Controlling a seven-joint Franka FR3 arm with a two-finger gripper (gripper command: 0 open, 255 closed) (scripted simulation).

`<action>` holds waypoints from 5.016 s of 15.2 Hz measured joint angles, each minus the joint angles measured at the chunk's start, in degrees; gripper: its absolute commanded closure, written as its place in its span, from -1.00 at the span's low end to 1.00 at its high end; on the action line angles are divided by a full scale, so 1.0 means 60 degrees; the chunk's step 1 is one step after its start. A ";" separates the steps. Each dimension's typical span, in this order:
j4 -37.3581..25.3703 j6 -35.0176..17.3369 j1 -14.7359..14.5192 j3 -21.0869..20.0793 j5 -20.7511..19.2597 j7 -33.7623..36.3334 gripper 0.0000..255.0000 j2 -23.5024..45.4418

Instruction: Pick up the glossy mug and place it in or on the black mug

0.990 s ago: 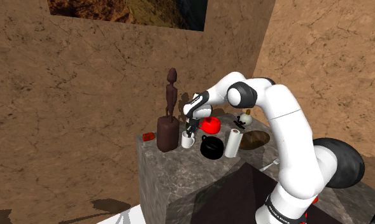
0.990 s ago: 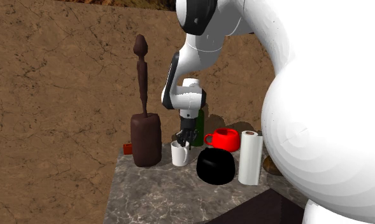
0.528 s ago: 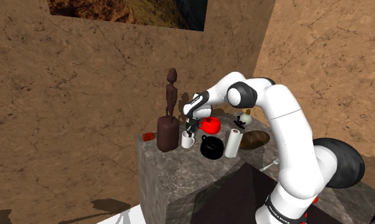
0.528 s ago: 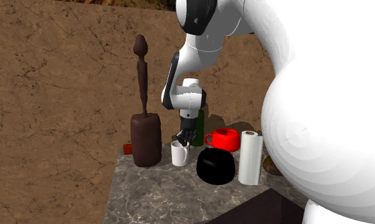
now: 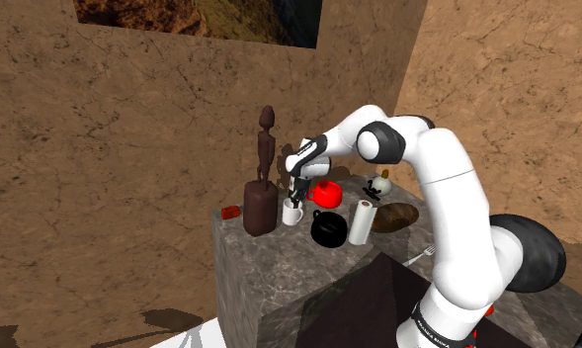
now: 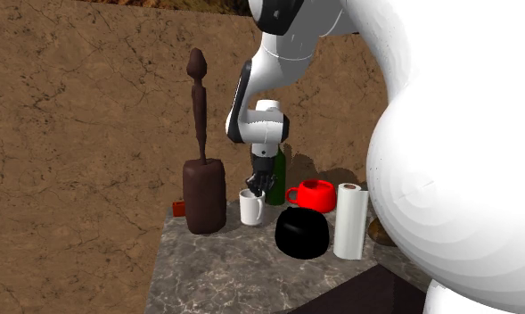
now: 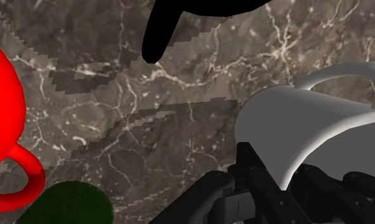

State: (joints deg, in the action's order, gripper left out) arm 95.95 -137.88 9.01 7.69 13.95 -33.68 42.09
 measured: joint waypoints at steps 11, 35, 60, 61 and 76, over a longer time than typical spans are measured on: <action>0.0095 0.0882 -0.0111 0.0172 -0.0211 0.0182 1.00 -0.0983; 0.2544 0.1614 0.0366 0.0802 -0.0635 -0.0719 1.00 -0.4098; 0.4619 -0.0489 0.1087 0.1001 -0.0047 -0.2363 1.00 -0.3920; 0.4626 -0.0501 0.1087 0.0999 -0.0043 -0.2366 1.00 -0.3915; 0.4479 0.0376 0.1001 0.1196 -0.0458 -0.2081 -1.00 -0.4700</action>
State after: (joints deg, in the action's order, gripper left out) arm 122.82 -135.62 15.02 14.86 11.20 -46.17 13.89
